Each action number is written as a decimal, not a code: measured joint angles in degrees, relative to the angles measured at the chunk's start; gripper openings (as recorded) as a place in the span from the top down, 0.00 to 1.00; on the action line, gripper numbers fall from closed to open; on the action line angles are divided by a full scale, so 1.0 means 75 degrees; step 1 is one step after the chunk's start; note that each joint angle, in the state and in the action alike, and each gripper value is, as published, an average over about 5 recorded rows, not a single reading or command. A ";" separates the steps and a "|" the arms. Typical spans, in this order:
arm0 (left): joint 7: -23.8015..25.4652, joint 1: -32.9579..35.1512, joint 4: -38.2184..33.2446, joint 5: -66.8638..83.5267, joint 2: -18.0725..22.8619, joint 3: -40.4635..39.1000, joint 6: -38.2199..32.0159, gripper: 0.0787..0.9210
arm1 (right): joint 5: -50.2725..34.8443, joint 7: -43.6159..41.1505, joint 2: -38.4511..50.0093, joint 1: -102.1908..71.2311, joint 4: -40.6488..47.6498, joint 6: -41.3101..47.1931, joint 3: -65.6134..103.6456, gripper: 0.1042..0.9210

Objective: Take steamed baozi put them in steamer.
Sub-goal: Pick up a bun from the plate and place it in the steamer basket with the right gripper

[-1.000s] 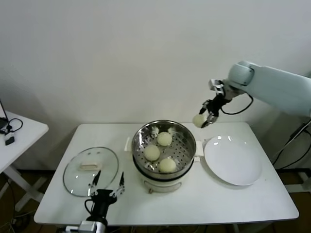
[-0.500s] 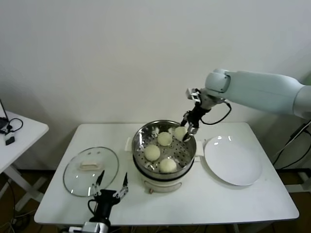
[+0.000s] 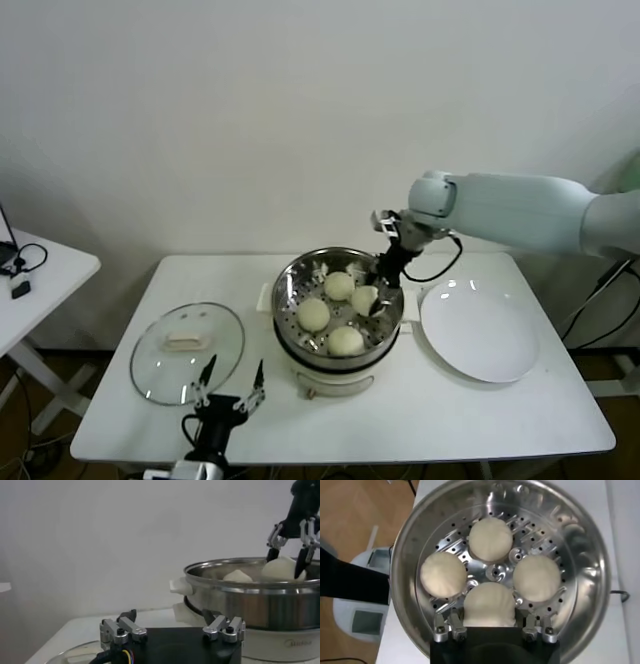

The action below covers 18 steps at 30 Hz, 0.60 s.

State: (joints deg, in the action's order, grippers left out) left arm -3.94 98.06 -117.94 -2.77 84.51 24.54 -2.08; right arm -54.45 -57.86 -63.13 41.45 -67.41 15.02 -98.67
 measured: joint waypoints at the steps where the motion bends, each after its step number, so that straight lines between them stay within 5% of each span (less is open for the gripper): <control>1: 0.0001 0.0002 0.0009 0.0005 -0.0002 0.0006 -0.0005 0.12 | 0.0029 0.0002 0.0003 -0.0032 0.0006 0.0001 -0.0011 0.32; 18: 0.0010 0.0059 0.0060 0.0014 -0.0014 -0.0029 -0.0068 0.12 | 0.0356 0.0113 -0.0014 -0.0407 0.0209 -0.0007 0.0104 0.28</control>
State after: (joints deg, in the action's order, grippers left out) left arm -3.86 98.51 -117.50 -2.66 84.41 24.32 -2.58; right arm -51.78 -57.01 -63.23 38.40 -65.84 14.97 -97.89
